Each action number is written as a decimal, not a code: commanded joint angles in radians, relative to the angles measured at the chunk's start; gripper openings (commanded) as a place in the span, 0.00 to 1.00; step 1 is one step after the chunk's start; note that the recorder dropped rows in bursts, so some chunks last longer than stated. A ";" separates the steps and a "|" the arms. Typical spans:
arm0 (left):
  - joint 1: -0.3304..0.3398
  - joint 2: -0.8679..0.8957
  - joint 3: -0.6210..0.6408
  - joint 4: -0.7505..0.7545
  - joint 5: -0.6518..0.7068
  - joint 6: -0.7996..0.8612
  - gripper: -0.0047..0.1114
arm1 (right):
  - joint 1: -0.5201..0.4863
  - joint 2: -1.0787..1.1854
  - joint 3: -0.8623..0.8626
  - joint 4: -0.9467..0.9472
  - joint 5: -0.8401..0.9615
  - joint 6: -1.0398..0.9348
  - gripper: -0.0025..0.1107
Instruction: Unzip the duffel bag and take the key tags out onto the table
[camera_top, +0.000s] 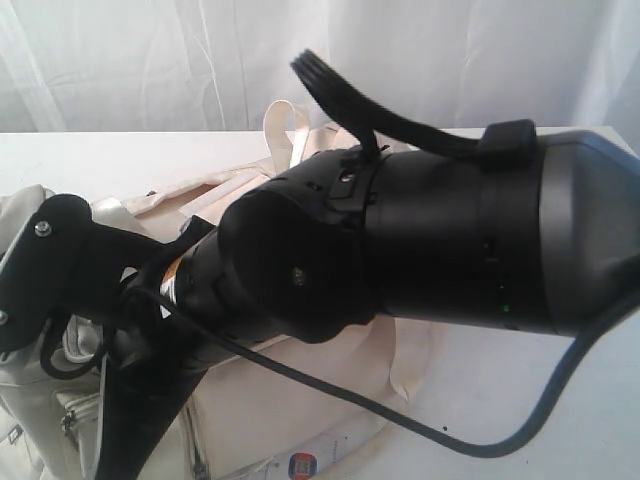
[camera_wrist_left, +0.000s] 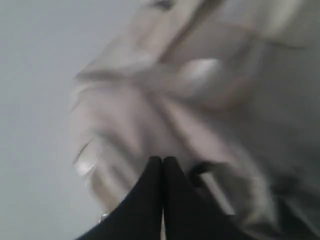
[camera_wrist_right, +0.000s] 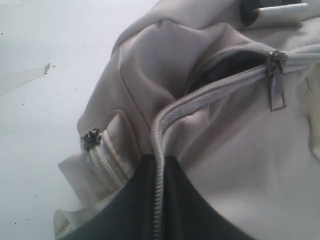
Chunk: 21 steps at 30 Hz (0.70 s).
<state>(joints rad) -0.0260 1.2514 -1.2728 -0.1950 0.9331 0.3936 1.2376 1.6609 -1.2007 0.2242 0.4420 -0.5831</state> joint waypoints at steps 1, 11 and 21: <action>0.001 -0.027 -0.004 -0.463 0.227 0.673 0.04 | -0.002 -0.008 0.004 0.011 0.027 0.043 0.02; -0.007 -0.023 0.126 -0.516 0.185 0.885 0.05 | -0.002 -0.008 0.004 0.011 0.031 0.067 0.02; -0.187 -0.023 0.216 -0.330 0.014 0.921 0.41 | -0.002 -0.008 0.004 0.011 0.035 0.067 0.02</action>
<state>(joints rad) -0.1687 1.2321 -1.0838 -0.5503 0.9953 1.3018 1.2376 1.6609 -1.2007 0.2242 0.4420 -0.5235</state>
